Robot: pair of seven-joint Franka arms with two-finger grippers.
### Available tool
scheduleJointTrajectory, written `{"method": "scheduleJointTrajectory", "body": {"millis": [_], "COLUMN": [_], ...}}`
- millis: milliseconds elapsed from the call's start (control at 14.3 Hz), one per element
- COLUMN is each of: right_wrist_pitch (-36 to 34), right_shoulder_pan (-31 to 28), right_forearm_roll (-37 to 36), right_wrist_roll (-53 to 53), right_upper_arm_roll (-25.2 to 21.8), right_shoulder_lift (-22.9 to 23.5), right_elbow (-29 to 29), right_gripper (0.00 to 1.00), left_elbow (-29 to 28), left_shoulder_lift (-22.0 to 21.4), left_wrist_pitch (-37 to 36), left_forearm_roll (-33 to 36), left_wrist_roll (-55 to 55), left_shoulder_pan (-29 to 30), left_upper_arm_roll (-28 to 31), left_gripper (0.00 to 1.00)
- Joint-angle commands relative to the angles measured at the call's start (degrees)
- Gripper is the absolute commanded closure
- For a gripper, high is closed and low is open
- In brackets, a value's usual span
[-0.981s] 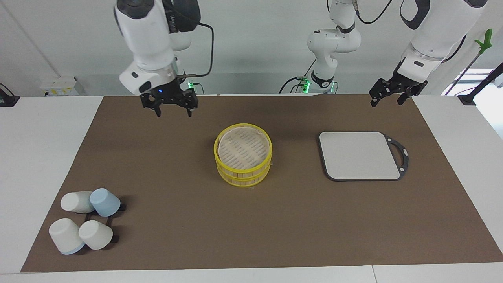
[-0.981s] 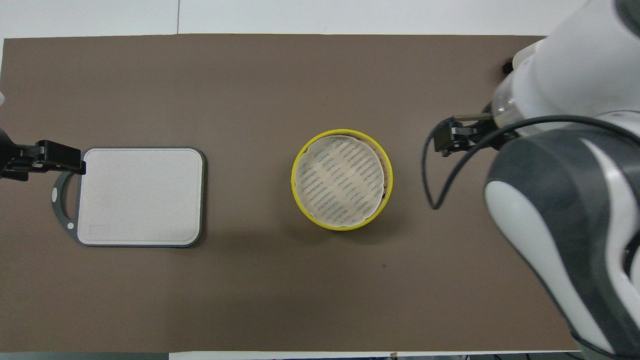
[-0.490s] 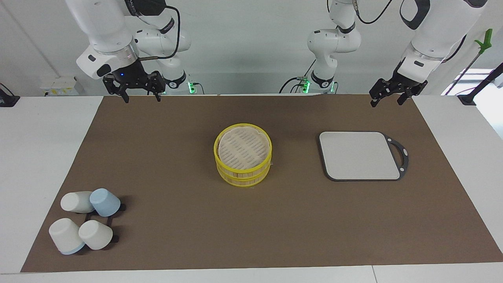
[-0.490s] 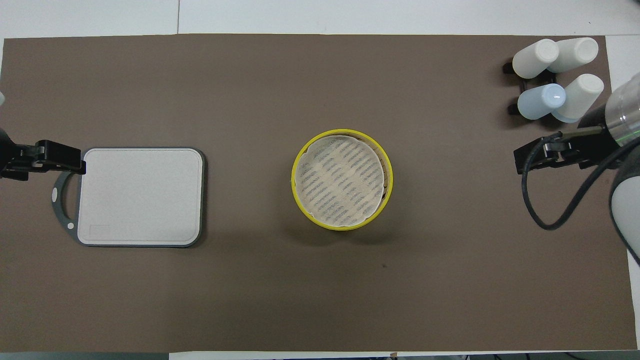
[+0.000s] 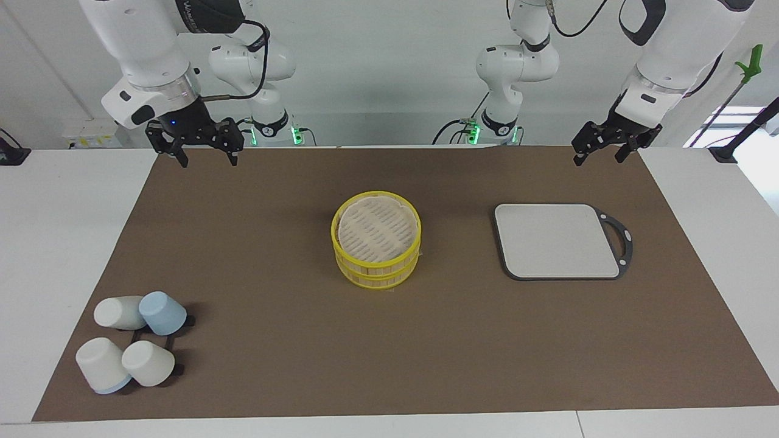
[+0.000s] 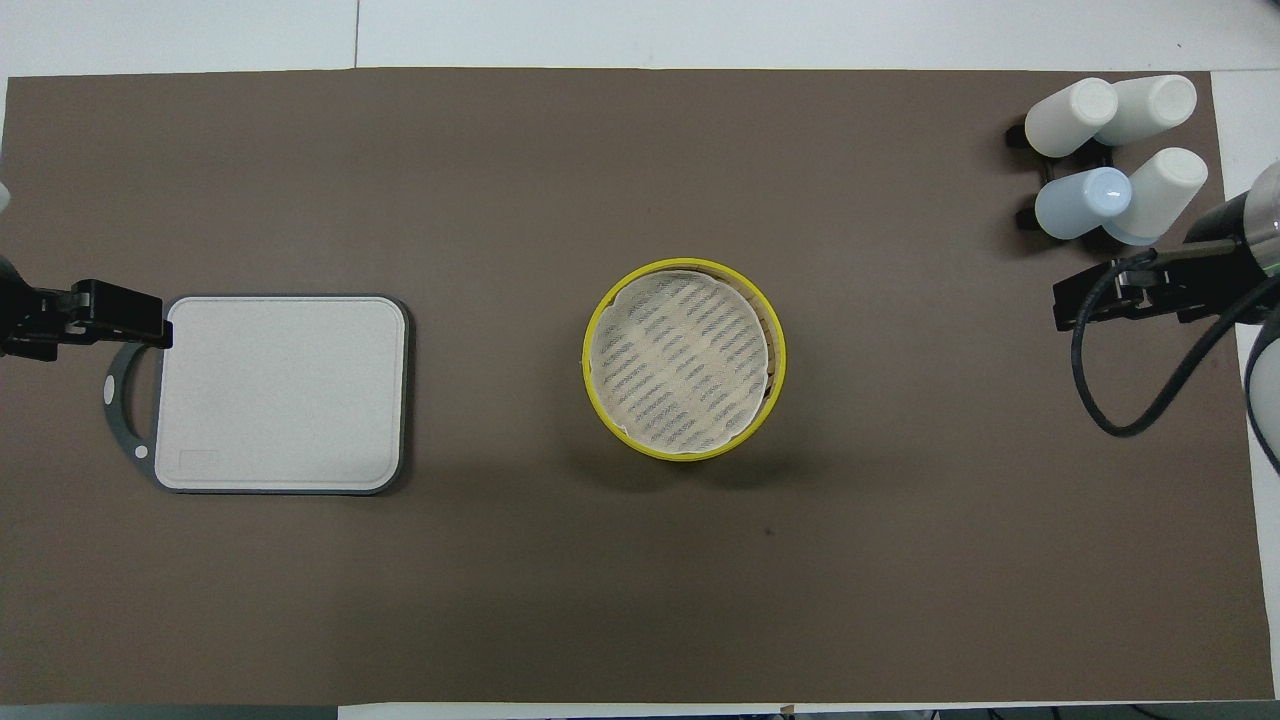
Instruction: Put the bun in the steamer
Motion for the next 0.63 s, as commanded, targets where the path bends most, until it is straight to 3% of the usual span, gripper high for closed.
{"method": "scheduleJointTrajectory", "body": {"millis": [0,561], "right_wrist_pitch": [0.9,0.5], "right_shoulder_pan": [-0.6,-0.6], "right_forearm_roll": [0.6,0.6], "right_wrist_roll": [-0.8,-0.8], "right_upper_arm_roll": [0.3,0.3], "right_shoulder_lift": [-0.6,-0.9], "right_elbow": [-0.4,-0.1], "right_gripper": [0.0,0.0], "left_elbow": [-1.0,-1.0], "left_shoulder_lift": [-1.0,-1.0], "left_wrist_pitch": [0.9,0.9], "left_forearm_roll": [-1.0,-1.0], "left_wrist_roll": [0.8,0.6], "left_shoulder_pan": [0.5,0.5], "left_upper_arm_roll": [-0.1,-0.2], "left_gripper": [0.0,0.0]}}
